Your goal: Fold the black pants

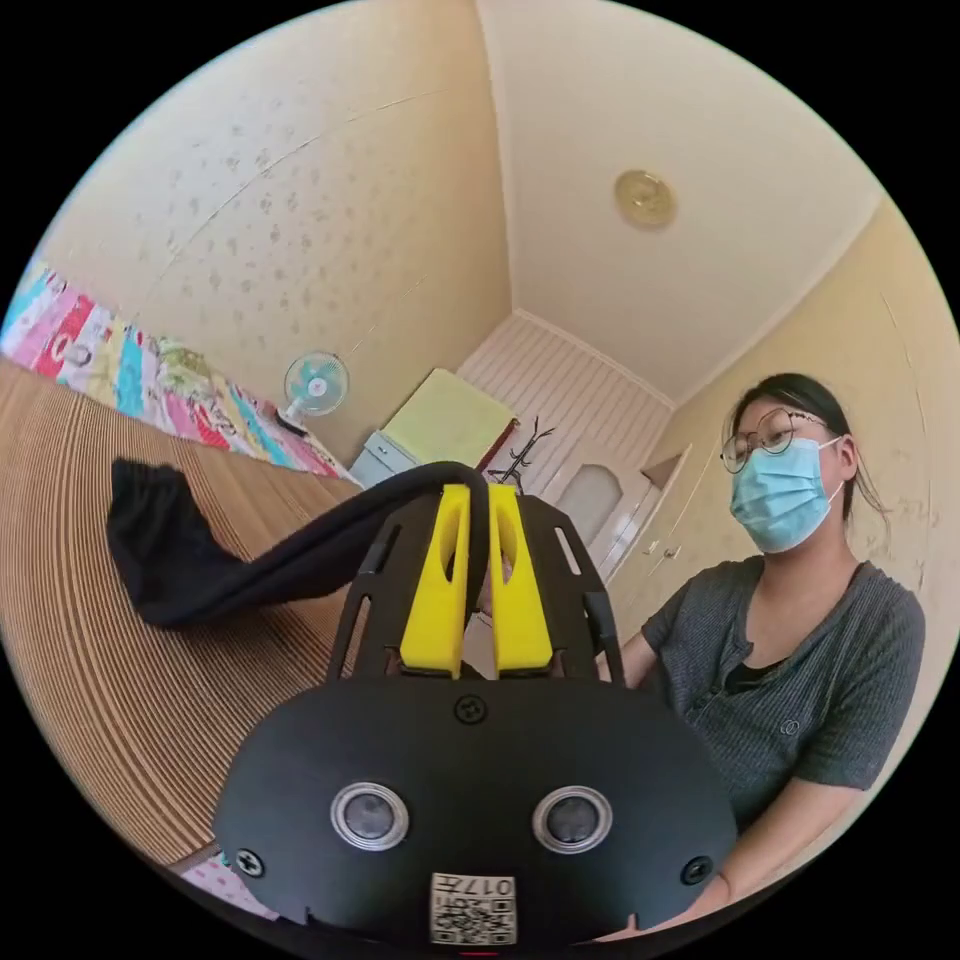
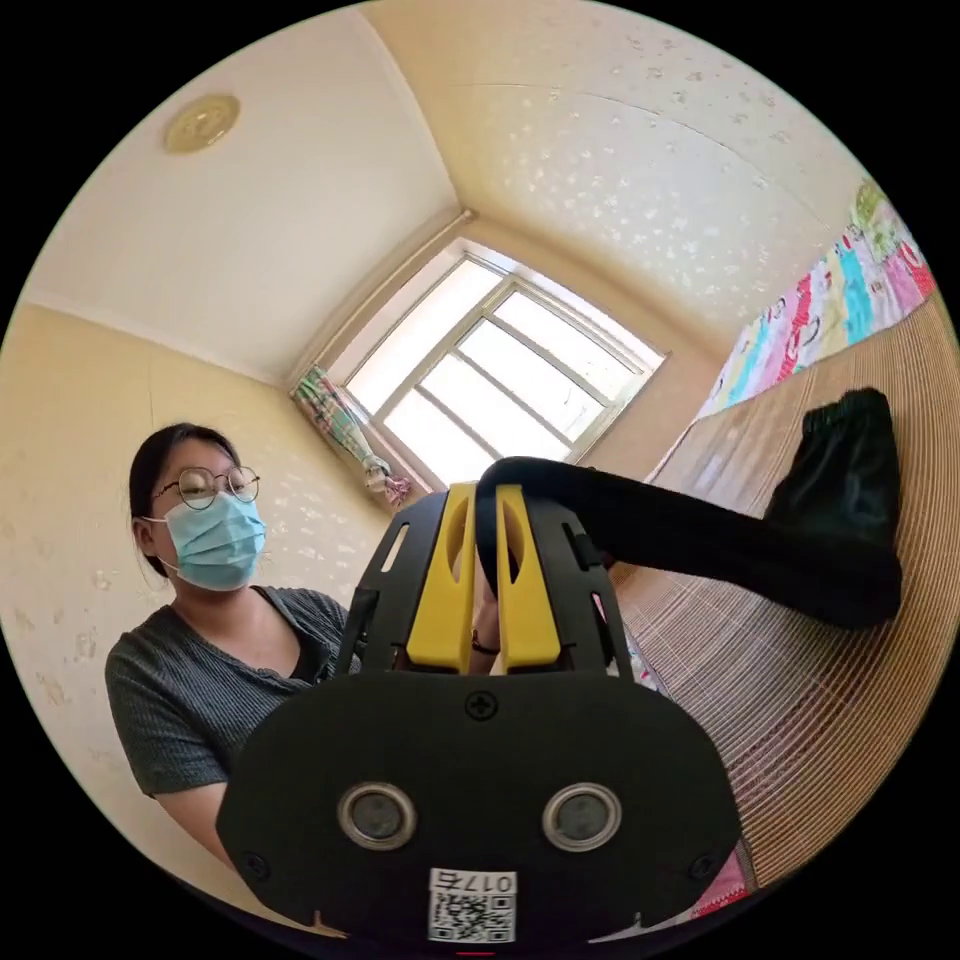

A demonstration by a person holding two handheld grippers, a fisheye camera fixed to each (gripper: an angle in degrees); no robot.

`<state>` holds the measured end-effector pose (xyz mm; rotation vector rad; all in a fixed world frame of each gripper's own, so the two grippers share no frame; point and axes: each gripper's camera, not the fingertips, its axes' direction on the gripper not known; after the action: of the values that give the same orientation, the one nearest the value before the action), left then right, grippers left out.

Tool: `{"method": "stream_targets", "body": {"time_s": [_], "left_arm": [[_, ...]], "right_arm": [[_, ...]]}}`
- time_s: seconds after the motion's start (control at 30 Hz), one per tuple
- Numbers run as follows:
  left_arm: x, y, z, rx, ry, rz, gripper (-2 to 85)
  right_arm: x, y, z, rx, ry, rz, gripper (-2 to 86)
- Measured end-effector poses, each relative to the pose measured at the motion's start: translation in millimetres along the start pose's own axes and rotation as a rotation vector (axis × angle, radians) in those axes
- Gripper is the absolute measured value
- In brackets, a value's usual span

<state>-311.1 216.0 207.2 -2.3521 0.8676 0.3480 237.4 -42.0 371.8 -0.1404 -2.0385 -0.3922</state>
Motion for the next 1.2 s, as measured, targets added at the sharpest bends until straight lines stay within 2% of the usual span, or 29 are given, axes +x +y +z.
{"method": "stream_targets", "body": {"time_s": [0.17, 0.33, 0.4, 0.5, 0.67, 0.73, 0.87, 1.0, 1.07, 1.13, 1.2], "left_arm": [[142, -60, 9, 0.095, 0.002, 0.358, 3.4], [209, -84, 19, 0.213, 0.014, 0.425, 2.7], [213, -89, 25, 0.238, -0.017, 0.367, 2.4], [187, -92, 38, 0.246, -0.08, 0.199, 2.0], [96, -114, 83, 0.161, -0.395, 0.118, 2.0], [54, -127, 96, 0.1, -0.443, 0.074, 2.1], [-19, -121, 108, -0.021, -0.498, -0.048, 2.6], [-44, -51, 118, -0.214, -0.53, 0.026, 3.3], [-66, 23, 118, -0.344, -0.461, -0.085, 3.8], [-78, 87, 114, -0.393, -0.368, -0.226, 3.9], [-81, 150, 115, -0.449, -0.327, -0.368, 3.9]], "right_arm": [[-124, -43, 6, -0.013, -0.005, -0.248, 2.0], [-204, -70, 13, -0.006, 0.048, -0.299, 1.8], [-219, -76, 17, -0.01, 0.151, -0.273, 1.7], [-200, -84, 18, -0.013, 0.311, -0.194, 1.6], [-102, -123, 16, -0.043, 0.495, -0.091, 1.3], [-57, -140, 17, -0.058, 0.577, -0.047, 1.3], [-2, -136, 16, -0.072, 0.604, -0.004, 1.4], [30, -51, 6, -0.145, 0.627, 0.01, 1.5], [47, 7, -7, -0.184, 0.597, 0.07, 1.6], [59, 72, -28, -0.179, 0.512, 0.154, 2.0], [68, 153, -55, -0.155, 0.442, 0.336, 2.5]]}}
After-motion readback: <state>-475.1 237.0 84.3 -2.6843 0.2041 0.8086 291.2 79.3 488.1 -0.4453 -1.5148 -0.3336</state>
